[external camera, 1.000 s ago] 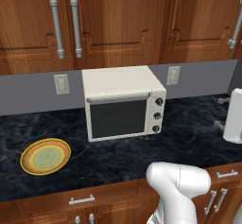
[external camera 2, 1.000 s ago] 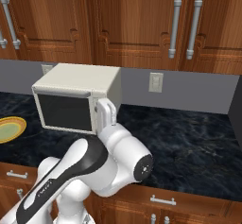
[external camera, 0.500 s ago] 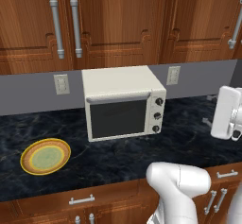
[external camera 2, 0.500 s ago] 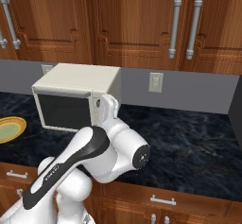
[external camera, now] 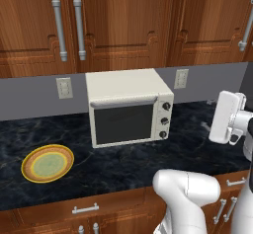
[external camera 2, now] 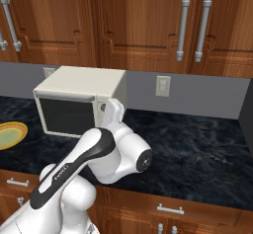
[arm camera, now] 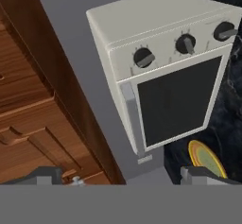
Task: Pull the toaster oven rack outwards. Pick up the baguette from the plate and place it on the toaster oven rack. Close the toaster oven door fully and set the temperature to the lowest setting.
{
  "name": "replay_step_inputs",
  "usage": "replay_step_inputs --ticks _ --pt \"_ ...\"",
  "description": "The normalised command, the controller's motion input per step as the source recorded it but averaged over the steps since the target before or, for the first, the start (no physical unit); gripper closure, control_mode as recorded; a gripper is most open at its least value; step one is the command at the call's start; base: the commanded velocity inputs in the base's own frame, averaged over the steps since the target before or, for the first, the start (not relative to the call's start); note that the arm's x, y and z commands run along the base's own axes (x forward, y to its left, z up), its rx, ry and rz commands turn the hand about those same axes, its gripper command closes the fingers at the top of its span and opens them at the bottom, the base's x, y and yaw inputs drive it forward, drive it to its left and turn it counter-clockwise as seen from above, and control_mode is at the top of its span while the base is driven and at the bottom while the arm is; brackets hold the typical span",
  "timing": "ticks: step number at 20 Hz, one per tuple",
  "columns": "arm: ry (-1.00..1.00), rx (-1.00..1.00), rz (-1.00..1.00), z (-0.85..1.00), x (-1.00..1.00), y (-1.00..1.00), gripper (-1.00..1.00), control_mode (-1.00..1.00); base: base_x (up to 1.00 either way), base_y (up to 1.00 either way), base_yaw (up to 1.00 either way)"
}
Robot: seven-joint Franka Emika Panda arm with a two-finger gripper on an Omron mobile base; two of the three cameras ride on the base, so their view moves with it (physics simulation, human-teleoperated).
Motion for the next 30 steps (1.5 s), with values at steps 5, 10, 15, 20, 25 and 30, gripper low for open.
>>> replay_step_inputs --ticks 5,10,15,20,25,30 --pt "0.01 0.06 0.00 -0.01 0.17 0.04 -1.00 -1.00 0.00 0.00 0.00" --pt "0.05 0.08 0.00 0.00 0.08 0.00 -1.00 -1.00 0.00 0.00 0.00" --pt "0.07 0.10 0.00 0.00 0.03 0.08 -1.00 -1.00 0.00 0.00 0.00" --pt "0.05 0.09 0.00 0.00 0.13 0.16 -1.00 -1.00 0.00 0.00 0.00" --pt "0.07 0.08 0.00 -0.06 0.21 0.16 -1.00 -1.00 0.00 0.00 0.00" --pt "0.10 0.10 0.00 -0.19 0.25 0.08 -1.00 -1.00 0.00 0.00 0.00"
